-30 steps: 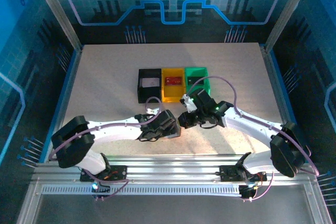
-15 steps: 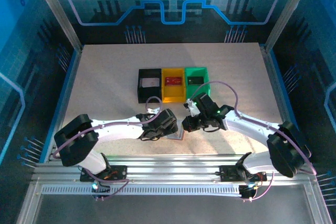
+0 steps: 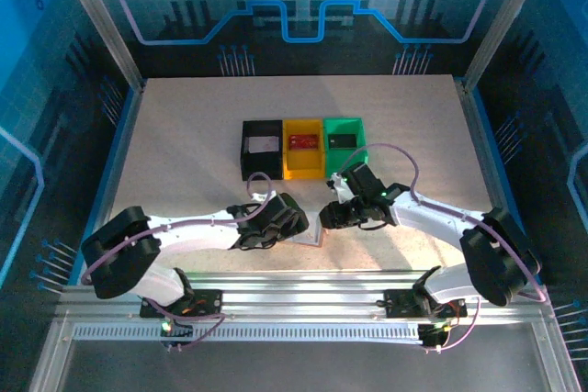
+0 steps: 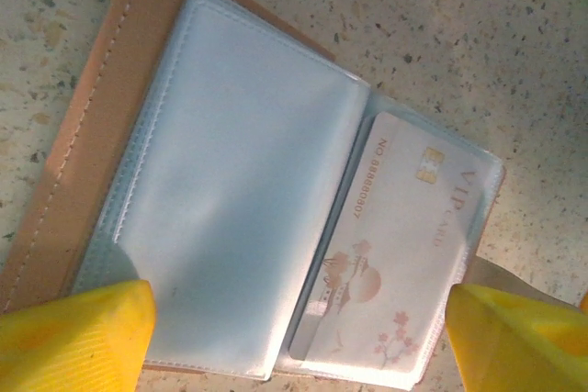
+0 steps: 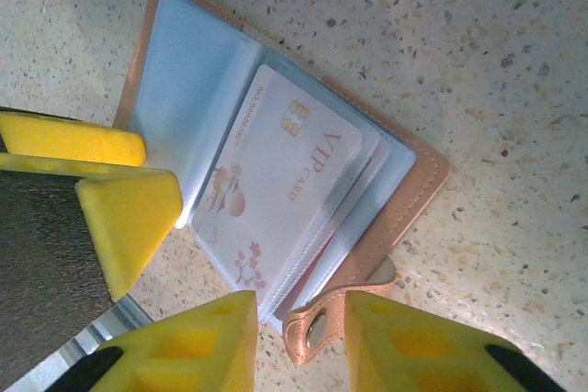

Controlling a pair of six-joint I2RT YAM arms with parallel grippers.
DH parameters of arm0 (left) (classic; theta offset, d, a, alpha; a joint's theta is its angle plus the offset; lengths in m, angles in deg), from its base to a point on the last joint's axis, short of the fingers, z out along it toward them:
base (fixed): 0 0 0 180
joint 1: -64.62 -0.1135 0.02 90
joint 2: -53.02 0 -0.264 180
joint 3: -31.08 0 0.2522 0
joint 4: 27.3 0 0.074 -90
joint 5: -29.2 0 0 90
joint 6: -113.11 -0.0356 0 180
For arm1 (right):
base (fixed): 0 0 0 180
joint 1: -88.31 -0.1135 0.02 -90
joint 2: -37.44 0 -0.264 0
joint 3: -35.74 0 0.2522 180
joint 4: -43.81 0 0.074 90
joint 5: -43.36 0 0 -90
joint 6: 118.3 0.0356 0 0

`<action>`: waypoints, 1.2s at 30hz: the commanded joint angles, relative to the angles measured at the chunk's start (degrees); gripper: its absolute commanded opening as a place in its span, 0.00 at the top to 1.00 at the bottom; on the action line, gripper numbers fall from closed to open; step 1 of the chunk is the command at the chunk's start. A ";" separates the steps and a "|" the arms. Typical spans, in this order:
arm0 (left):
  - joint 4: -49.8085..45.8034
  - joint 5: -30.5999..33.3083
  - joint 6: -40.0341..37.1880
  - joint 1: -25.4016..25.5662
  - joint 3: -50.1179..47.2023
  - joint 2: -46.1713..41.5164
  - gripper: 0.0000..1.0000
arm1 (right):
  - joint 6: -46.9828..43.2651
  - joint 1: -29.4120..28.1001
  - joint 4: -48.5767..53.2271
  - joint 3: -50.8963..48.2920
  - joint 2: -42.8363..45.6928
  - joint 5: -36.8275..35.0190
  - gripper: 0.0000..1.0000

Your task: Take the credit cards out of the card holder

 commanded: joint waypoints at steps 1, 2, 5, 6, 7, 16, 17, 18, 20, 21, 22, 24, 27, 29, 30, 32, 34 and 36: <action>0.04 -0.87 0.99 -0.34 -0.55 -1.84 0.17 | 1.62 1.03 0.18 2.34 1.35 2.20 0.70; 0.14 -0.91 1.18 -0.37 -0.63 -2.09 0.17 | 2.13 1.03 0.47 2.60 1.62 1.96 0.70; 0.70 -0.98 1.23 -0.37 -0.73 -3.14 0.17 | 4.48 1.03 -0.23 3.01 2.85 2.23 0.77; 0.52 -0.76 1.14 -0.40 -0.64 -3.51 0.18 | 5.30 1.06 -0.81 3.06 3.25 2.50 0.80; 0.35 -0.66 1.06 -0.43 -0.47 -3.89 0.18 | 6.36 0.90 -1.96 2.97 3.64 2.84 0.81; 0.73 0.53 0.98 -0.52 0.20 -8.18 0.21 | 15.13 -0.72 -14.64 0.62 -2.46 4.26 1.00; 1.22 0.70 1.02 -0.45 0.08 -8.80 0.21 | 15.84 -0.70 -16.21 0.11 -3.21 4.26 1.00; 1.76 0.74 0.97 -0.52 -0.15 -9.32 0.22 | 16.34 -0.78 -17.29 -0.27 -3.69 4.53 1.00; 3.40 0.94 0.93 -0.52 -0.71 -10.41 0.23 | 17.14 -1.15 -19.10 -0.76 -5.11 4.57 1.00; 3.84 1.08 0.84 -0.52 -0.80 -10.54 0.24 | 17.20 -1.38 -19.49 -0.89 -5.76 4.17 1.00; 4.02 1.50 0.72 -0.51 -0.73 -10.73 0.24 | 17.33 -1.59 -19.76 -1.07 -6.34 3.89 1.00; 4.59 1.62 0.48 -0.52 -0.56 -10.35 0.25 | 17.82 -1.69 -20.73 -1.80 -7.24 3.29 1.00; 5.68 1.20 0.18 -0.60 -0.29 -8.67 0.26 | 17.95 -1.86 -21.13 -2.87 -8.23 1.71 1.00; 6.77 0.47 0.26 -0.77 -0.29 -7.18 0.28 | 17.95 -1.85 -21.20 -3.61 -8.66 0.66 1.00; 7.44 0.03 0.21 -0.93 -0.29 -6.28 0.29 | 18.04 -1.86 -21.34 -4.00 -8.83 0.35 1.00; 8.58 -0.85 0.19 -1.34 -0.50 -4.80 0.32 | 18.02 -1.87 -22.01 -4.82 -9.23 0.21 1.00; 8.78 -1.75 -0.90 -2.24 -0.46 -3.36 0.32 | 18.16 -1.87 -22.83 -5.58 -9.83 0.40 1.00; 9.25 -3.02 -2.25 -3.44 -0.67 -2.50 0.32 | 17.94 -1.86 -23.16 -6.02 -10.36 0.65 1.00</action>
